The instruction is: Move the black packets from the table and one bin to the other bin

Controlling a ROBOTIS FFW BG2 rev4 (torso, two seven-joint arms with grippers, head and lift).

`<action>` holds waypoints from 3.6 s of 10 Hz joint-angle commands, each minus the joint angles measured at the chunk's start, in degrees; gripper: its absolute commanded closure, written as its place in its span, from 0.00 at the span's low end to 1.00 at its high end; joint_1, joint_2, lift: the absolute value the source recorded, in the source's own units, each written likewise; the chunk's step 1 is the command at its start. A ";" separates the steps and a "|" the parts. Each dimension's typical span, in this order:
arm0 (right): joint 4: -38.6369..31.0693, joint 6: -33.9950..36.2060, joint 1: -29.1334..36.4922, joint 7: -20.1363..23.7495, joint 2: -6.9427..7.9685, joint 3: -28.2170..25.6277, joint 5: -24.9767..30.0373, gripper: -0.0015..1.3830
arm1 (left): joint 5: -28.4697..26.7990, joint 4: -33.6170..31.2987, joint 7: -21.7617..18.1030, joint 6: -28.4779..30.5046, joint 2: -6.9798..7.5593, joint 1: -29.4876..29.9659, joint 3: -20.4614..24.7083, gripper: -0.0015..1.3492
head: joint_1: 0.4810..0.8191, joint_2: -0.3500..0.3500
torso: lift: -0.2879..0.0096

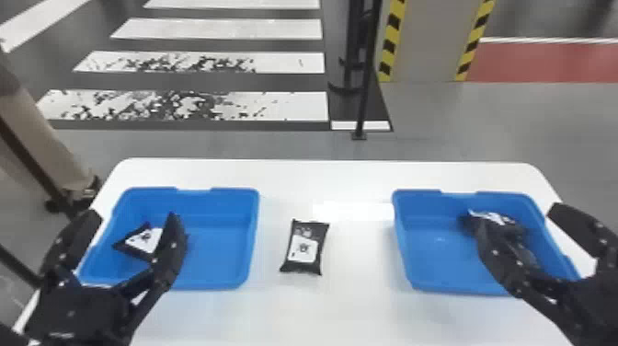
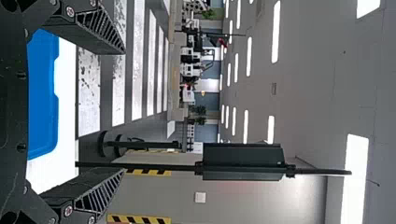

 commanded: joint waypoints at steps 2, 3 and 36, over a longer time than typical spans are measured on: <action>0.19 0.40 -0.28 0.00 -0.11 0.20 -0.07 0.11 | 0.00 0.02 0.00 0.18 -0.15 -0.16 0.00 0.11 | 0.63 0.51 | 0.60; 0.33 0.54 -0.56 0.00 -0.20 0.66 -0.07 0.11 | 0.11 0.02 0.00 0.32 -0.15 -0.16 0.00 0.11 | 0.63 0.51 | 0.60; 65.86 25.71 -69.47 8.26 -6.88 60.99 -7.49 0.55 | 2.29 5.08 0.00 -0.38 -0.15 -3.39 -2.97 0.11 | 0.63 0.92 | 0.60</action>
